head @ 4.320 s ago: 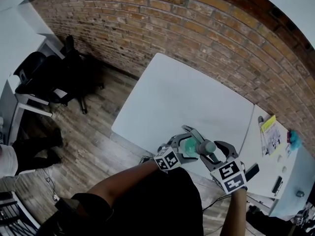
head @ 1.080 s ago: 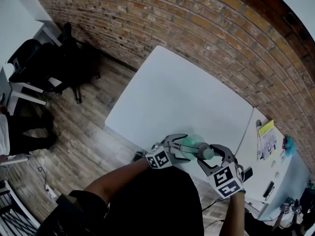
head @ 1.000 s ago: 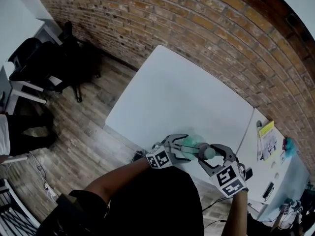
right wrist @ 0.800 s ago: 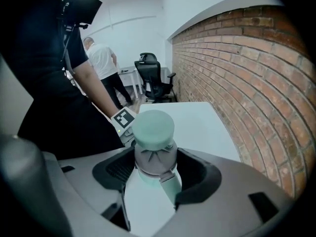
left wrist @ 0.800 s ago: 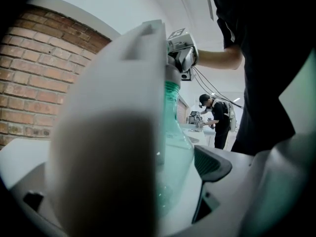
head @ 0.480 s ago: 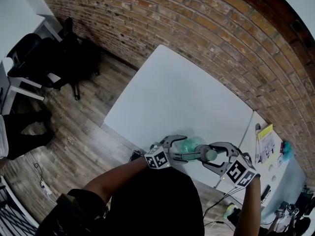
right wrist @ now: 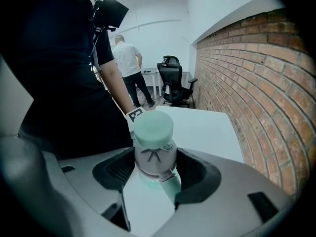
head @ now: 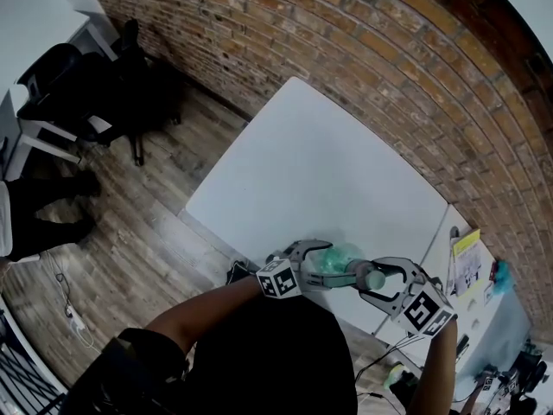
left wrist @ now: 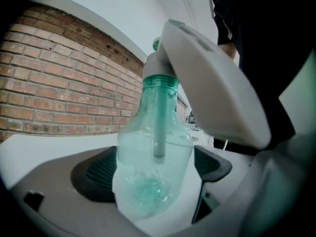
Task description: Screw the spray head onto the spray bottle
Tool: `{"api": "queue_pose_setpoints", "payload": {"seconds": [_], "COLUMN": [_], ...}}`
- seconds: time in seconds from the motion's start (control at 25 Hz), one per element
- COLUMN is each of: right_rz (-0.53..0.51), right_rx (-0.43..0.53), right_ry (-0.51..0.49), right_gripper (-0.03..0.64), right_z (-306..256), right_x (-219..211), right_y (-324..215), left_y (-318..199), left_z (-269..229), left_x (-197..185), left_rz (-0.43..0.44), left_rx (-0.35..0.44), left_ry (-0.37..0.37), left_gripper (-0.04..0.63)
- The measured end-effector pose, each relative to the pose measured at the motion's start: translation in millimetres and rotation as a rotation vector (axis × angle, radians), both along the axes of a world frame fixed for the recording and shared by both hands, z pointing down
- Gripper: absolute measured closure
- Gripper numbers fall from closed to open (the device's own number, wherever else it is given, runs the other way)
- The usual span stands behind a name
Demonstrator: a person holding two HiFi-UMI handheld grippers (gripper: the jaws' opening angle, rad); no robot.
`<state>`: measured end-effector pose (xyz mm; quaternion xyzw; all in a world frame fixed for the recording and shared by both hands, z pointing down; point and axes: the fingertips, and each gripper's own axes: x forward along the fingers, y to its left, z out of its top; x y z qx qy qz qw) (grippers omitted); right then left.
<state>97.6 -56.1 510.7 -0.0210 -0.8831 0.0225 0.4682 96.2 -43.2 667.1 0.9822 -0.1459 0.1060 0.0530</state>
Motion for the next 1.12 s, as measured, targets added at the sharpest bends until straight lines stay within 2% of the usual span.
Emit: {"api": "queue_pose_setpoints", "payload": {"seconds": [0.24,0.68,1.12], "right_rz": [-0.02,-0.047,0.041], "right_rx": [-0.024,-0.028,-0.037], "right_ry": [-0.053,-0.054,-0.077], "right_gripper": [0.35,0.356,0.354], "right_z": [-8.5,-4.4,-7.1], "right_x": [0.4,6.6,6.7], "right_y": [5.1,2.4,-1.4], "left_y": [1.4,-0.6,2.2], "left_z": [0.1,2.6,2.1], "left_x": [0.8,6.8,1.9], "left_rz": [-0.009,-0.01,-0.03], "left_rx": [-0.016,-0.009,-0.01], "left_ry": [0.006,-0.002,-0.004], "left_gripper": [0.107,0.107,0.107]}}
